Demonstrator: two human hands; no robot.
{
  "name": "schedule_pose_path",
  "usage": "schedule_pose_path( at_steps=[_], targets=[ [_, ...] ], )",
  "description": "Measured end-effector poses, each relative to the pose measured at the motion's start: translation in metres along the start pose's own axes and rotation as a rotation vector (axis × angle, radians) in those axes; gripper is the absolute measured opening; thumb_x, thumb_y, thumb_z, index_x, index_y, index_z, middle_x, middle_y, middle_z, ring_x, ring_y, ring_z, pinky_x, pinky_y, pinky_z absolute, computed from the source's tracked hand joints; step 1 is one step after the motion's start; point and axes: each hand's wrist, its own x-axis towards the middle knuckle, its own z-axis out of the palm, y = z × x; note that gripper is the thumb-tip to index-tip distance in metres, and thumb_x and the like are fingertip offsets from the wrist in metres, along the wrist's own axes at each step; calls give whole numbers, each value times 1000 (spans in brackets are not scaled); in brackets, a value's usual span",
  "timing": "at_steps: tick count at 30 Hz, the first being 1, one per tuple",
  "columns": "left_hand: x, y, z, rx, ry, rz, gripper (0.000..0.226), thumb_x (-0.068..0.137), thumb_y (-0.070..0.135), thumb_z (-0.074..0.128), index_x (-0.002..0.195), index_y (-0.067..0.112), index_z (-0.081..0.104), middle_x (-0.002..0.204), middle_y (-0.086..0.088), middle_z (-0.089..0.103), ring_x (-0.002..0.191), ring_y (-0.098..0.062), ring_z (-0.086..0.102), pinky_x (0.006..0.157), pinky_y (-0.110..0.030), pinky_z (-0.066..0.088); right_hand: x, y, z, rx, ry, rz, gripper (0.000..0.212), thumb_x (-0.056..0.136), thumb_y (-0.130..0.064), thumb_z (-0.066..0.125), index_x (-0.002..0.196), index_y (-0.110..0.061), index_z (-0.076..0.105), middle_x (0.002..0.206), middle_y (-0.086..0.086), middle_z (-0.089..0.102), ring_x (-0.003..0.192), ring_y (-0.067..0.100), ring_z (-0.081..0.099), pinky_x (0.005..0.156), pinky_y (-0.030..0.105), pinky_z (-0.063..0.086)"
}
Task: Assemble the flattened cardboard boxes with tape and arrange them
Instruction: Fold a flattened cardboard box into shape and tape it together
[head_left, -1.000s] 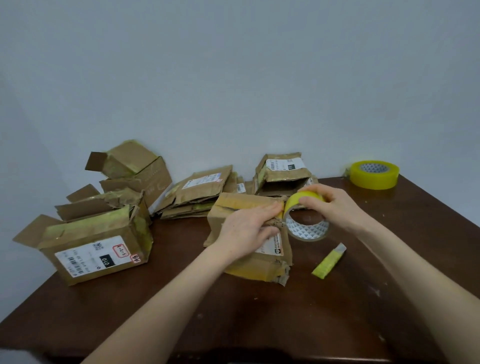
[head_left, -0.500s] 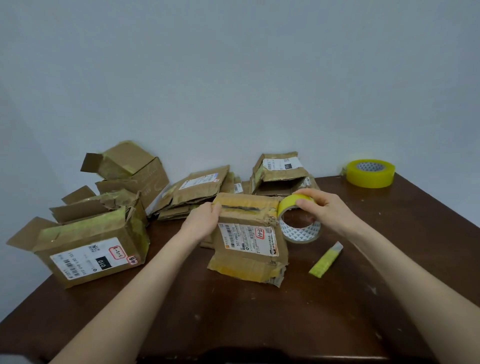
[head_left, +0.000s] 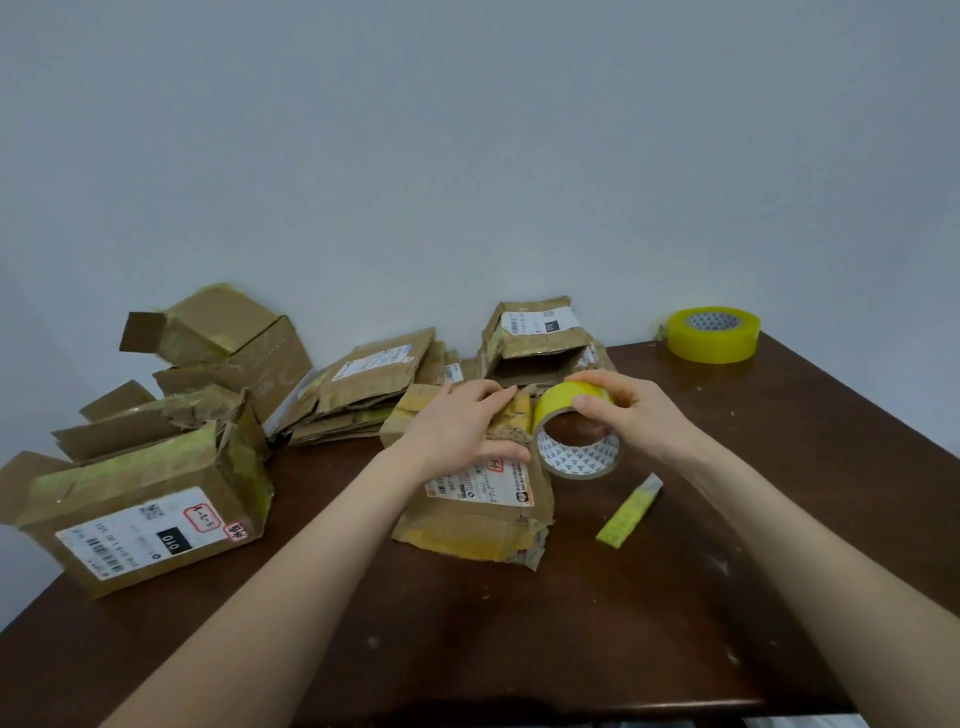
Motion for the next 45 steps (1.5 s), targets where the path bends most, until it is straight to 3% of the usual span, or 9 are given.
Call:
schedule_pose_path(
  at_steps=[6,9,13,18,27,31,35,38,45],
  targets=[
    [-16,12,18,32,155,103,68,94,56,36,152,30,11,159,9,10,145,-9,14,119,-38,16,-4,-3,0,-5,-29,-13,24,82,-44,68,105,-46,63,117,-4,64,104,14,63,82,31,55],
    [-16,20,17,-4,145,30,64,95,59,33,151,34,17,158,13,11,145,-8,15,119,-41,17,-12,-4,0,30,-56,-11,43,68,-60,67,109,-46,62,118,-5,64,102,14,65,79,28,55],
    [-12,28,21,32,196,-45,65,92,66,30,149,36,24,157,12,18,144,-10,19,116,-40,22,-14,-2,-6,24,-24,11,30,77,-44,74,106,-38,68,105,-4,71,96,19,68,86,34,56],
    [-13,27,24,71,253,-38,54,96,57,33,147,40,28,156,12,25,143,-11,24,113,-38,29,-12,-18,-24,-95,-66,93,18,85,-37,69,101,-28,70,98,-11,71,88,-2,65,73,9,46],
    [-18,25,20,75,222,-8,69,82,69,23,145,41,31,155,11,28,142,-13,26,110,-35,34,-19,-24,-41,-294,-70,105,5,84,-26,70,83,-28,73,93,1,73,93,17,67,81,28,52],
    [-14,18,23,113,241,14,73,79,75,26,142,40,37,151,7,37,138,-17,36,104,-40,41,-15,-25,-37,-392,-10,123,6,82,-33,70,78,-29,73,87,1,72,80,16,66,66,24,50],
    [-4,9,25,127,255,32,73,78,74,25,138,38,46,143,3,49,130,-21,47,99,-51,43,-3,-30,-28,-579,16,163,29,81,-43,70,100,-22,74,113,3,68,93,19,65,79,31,54],
    [-1,5,28,123,276,41,72,79,74,25,138,38,45,143,4,48,130,-21,48,98,-48,43,2,-32,-18,-698,-48,244,38,81,-44,66,116,-27,68,123,5,62,100,23,64,87,38,55],
    [-2,4,24,71,166,18,76,77,77,24,146,43,27,155,9,27,143,-16,24,112,-45,27,7,-39,-6,-794,-128,295,21,83,-33,61,101,-35,73,99,-3,65,88,17,61,69,29,52]
  ],
)
